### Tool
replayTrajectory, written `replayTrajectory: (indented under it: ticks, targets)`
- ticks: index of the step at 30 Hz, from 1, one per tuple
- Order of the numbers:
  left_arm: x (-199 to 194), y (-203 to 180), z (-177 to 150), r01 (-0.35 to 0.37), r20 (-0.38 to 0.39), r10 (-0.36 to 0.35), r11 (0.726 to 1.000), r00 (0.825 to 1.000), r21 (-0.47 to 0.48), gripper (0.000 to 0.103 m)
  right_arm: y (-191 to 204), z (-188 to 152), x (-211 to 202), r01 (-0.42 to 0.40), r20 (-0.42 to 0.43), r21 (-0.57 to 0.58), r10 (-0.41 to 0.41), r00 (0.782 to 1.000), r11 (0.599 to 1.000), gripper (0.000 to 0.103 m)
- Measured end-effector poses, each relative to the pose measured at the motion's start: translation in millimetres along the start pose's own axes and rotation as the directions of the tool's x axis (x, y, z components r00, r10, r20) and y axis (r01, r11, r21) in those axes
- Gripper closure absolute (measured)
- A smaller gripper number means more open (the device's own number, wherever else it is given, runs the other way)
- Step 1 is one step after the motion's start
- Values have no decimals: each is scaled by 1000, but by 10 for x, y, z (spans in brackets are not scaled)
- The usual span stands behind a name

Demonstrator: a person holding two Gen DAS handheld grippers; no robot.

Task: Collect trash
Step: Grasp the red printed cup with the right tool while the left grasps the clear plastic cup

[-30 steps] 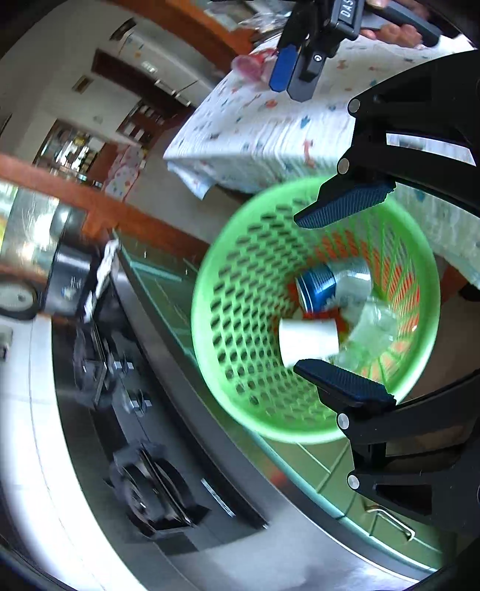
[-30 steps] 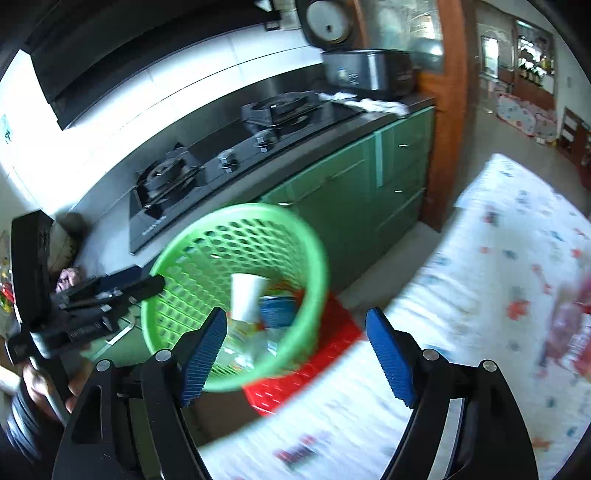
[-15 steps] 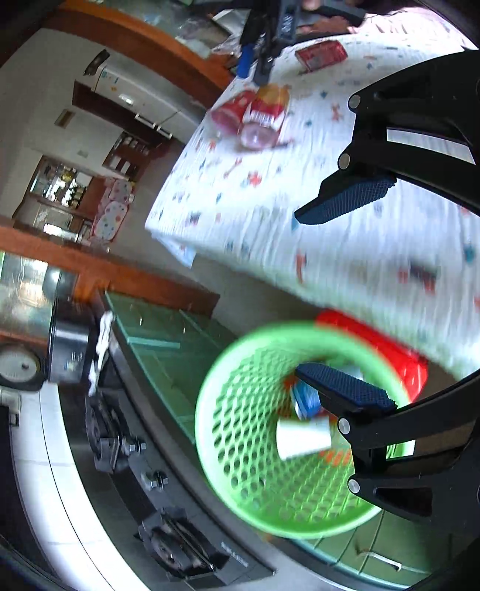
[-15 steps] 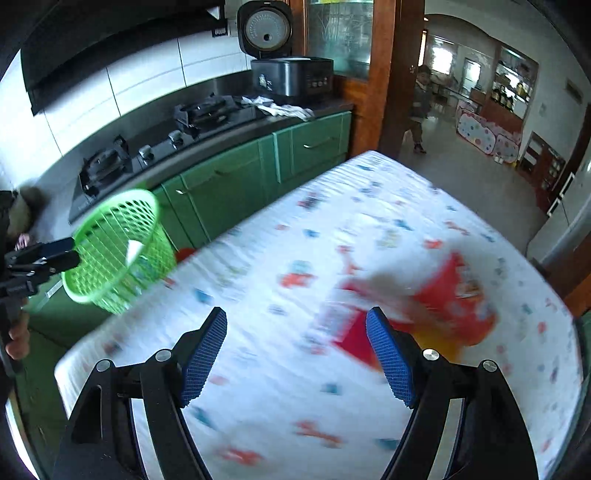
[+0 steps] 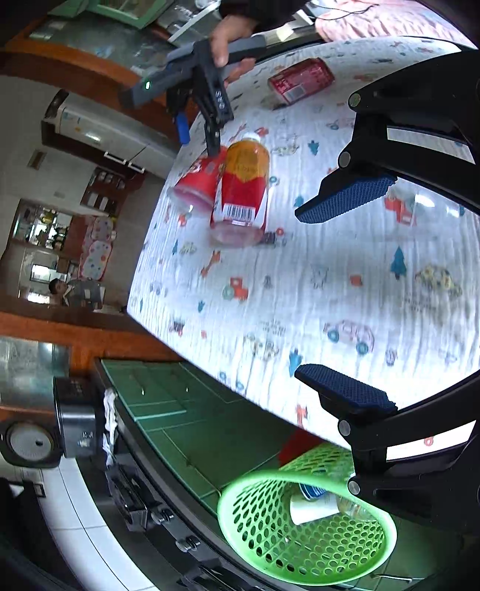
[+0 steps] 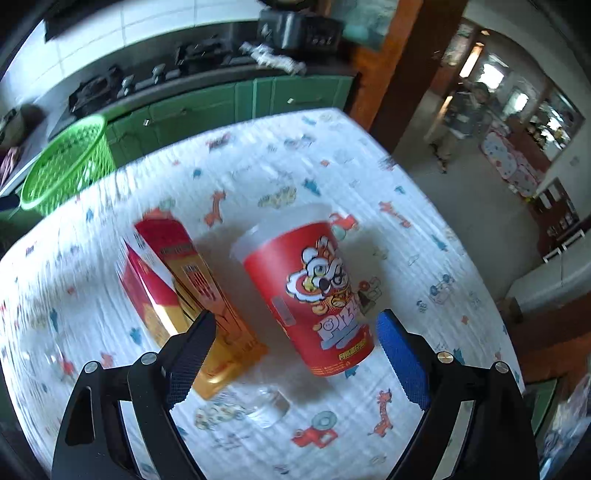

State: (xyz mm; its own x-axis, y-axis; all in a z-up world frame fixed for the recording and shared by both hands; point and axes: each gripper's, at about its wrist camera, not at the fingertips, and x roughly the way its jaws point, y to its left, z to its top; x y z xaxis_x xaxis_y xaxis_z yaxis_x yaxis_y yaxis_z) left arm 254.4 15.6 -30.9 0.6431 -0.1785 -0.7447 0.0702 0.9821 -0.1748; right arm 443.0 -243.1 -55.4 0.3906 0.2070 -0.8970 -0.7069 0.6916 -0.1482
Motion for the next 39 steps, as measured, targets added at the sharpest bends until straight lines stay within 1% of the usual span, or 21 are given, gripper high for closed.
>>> replayTrajectory:
  ticks: [2, 4, 5, 7, 12, 14, 16, 18, 20, 21, 22, 25, 28, 30, 32, 34, 37, 39]
  targets:
    - [24, -75, -16, 1, -11, -1, 1000, 1000, 15, 25, -12, -16, 112, 19, -21, -68, -20, 1000, 997, 17]
    - [53, -118, -36, -2, -23, 2, 1000, 1000, 18, 24, -106, -2, 212, -34, -41, -60, 32, 999, 998, 17]
    - [72, -131, -50, -8, -32, 8, 1000, 999, 17, 24, -140, 7, 253, -48, -48, -56, 45, 998, 997, 17]
    - [92, -123, -76, -12, -40, 13, 1000, 999, 11, 24, -143, 21, 302, -34, -45, -89, 30, 999, 995, 17]
    - [73, -124, -173, -24, -57, 24, 1000, 998, -5, 24, -98, 53, 459, -26, -71, -173, 14, 997, 984, 18]
    - [63, -145, -216, -27, -64, 27, 1000, 998, -5, 24, -66, 69, 506, -35, -76, -202, 20, 997, 979, 19]
    - [37, -163, -273, -23, -70, 22, 1000, 997, -12, 24, -48, 103, 516, -52, -70, -211, 37, 997, 976, 19]
    - [10, -194, -337, -11, -75, 10, 1000, 997, -19, 24, -35, 137, 531, -63, -66, -218, 50, 997, 974, 21]
    - [-7, -242, -432, -1, -88, -1, 1000, 996, -22, 24, -27, 161, 568, -64, -69, -221, 50, 996, 973, 24]
    - [-15, -272, -486, 4, -96, -6, 1000, 995, -21, 23, -25, 172, 577, -78, -70, -217, 64, 996, 973, 26]
    - [-19, -298, -534, 8, -104, -10, 1000, 995, -22, 22, -31, 184, 587, -84, -69, -214, 71, 995, 973, 29]
    - [-38, -347, -655, 23, -121, -27, 999, 992, -31, 19, -30, 207, 598, -97, -69, -207, 84, 994, 974, 29]
    - [-48, -399, -775, 34, -135, -38, 999, 990, -30, 18, -13, 193, 584, -104, -71, -213, 91, 993, 972, 30]
    - [-28, -428, -834, 29, -150, -33, 999, 988, -26, 18, 26, 181, 572, -110, -76, -230, 95, 993, 967, 30]
    - [11, -469, -909, 47, -166, -51, 999, 985, -26, 18, 85, 161, 553, -122, -83, -256, 104, 991, 959, 30]
    - [67, -521, -981, 42, -179, -42, 999, 983, -7, 18, 127, 159, 543, -141, -90, -266, 121, 989, 954, 30]
    - [162, -540, -1023, 47, -196, -48, 999, 980, -11, 18, 150, 177, 550, -148, -90, -260, 129, 988, 954, 30]
    - [244, -556, -1041, 31, -208, -31, 1000, 978, -4, 18, 164, 198, 564, -153, -88, -250, 135, 987, 956, 30]
